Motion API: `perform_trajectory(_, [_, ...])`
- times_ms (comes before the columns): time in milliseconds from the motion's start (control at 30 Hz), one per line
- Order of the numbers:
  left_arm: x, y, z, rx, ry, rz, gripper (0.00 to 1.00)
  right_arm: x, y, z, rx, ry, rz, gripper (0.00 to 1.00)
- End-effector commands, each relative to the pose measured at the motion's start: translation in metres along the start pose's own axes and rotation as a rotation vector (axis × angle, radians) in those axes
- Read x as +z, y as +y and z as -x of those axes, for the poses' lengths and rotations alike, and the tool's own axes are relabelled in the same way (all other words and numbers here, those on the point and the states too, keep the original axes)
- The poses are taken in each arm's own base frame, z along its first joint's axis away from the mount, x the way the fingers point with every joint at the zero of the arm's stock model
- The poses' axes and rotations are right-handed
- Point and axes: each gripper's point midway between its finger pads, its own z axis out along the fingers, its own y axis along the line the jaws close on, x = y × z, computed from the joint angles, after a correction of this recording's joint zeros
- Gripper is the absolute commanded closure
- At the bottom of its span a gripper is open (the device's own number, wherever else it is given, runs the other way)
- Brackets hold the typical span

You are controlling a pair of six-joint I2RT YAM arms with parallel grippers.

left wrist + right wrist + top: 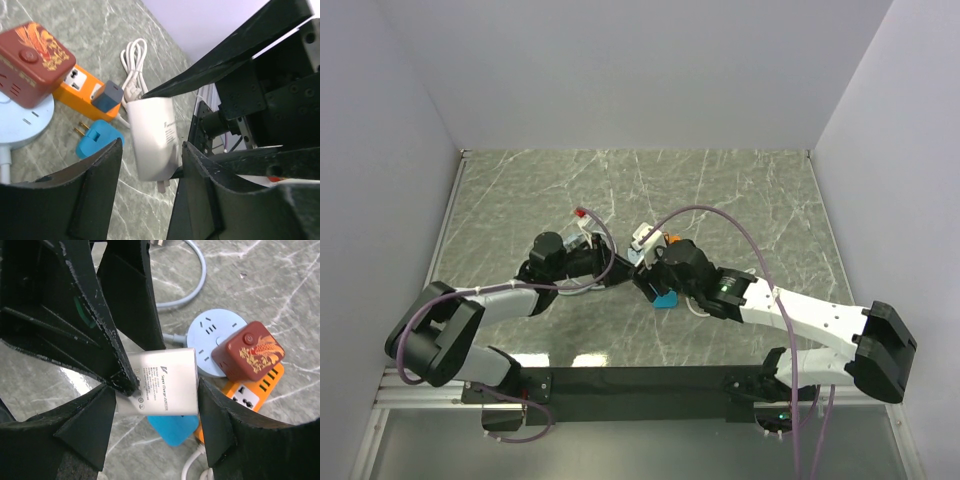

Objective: Insert the plug

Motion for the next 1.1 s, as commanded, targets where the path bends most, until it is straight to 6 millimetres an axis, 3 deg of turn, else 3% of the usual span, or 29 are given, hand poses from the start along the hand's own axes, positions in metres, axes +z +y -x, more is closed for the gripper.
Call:
perform_trajectory(0, [0.006, -0.014, 0.002, 0.04, 0.023, -0.078, 0.44, -0.011, -0.011, 0.033, 0.006, -0.125, -0.058, 1.0])
perform_trajectory(167, [0.007, -0.02, 0.001, 0.052, 0.027, -0.102, 0.49, -0.013, -0.01, 0.033, 0.006, -0.132, -0.052, 1.0])
perform_trajectory(233, [0.007, -0.023, 0.001, 0.057, 0.023, -0.119, 0.56, -0.012, -0.01, 0.032, 0.006, -0.13, -0.052, 1.0])
perform_trajectory(333, [0.008, -0.027, 0.002, 0.044, 0.019, -0.149, 0.99, -0.01, -0.01, 0.031, 0.005, -0.127, -0.055, 1.0])
perform_trajectory(700, [0.014, -0.022, 0.003, 0.035, 0.027, -0.155, 0.99, -0.016, -0.016, 0.03, 0.033, -0.138, -0.089, 0.98])
perform_trajectory(733, [0.013, -0.022, 0.004, 0.038, 0.028, -0.162, 0.99, -0.017, -0.016, 0.028, 0.031, -0.132, -0.087, 0.93])
perform_trajectory(800, [0.013, -0.025, 0.005, 0.044, 0.025, -0.177, 0.99, -0.02, -0.017, 0.03, 0.041, -0.141, -0.088, 0.73])
perform_trajectory(833, [0.013, -0.024, 0.005, 0.045, 0.025, -0.175, 0.99, -0.024, -0.015, 0.033, 0.047, -0.153, -0.079, 0.6])
perform_trajectory(867, [0.011, -0.025, 0.005, 0.048, 0.024, -0.173, 0.99, -0.026, -0.014, 0.034, 0.052, -0.159, -0.073, 0.34])
perform_trajectory(900, [0.01, -0.023, 0.006, 0.049, 0.02, -0.165, 0.99, -0.027, -0.014, 0.033, 0.055, -0.162, -0.068, 0.16])
perform_trajectory(933, [0.008, -0.023, 0.007, 0.054, 0.015, -0.158, 0.99, -0.031, -0.013, 0.037, 0.062, -0.181, -0.062, 0.11])
perform_trajectory(1067, [-0.002, -0.026, 0.018, 0.114, -0.015, -0.13, 0.99, -0.042, -0.012, 0.04, 0.084, -0.214, -0.047, 0.08])
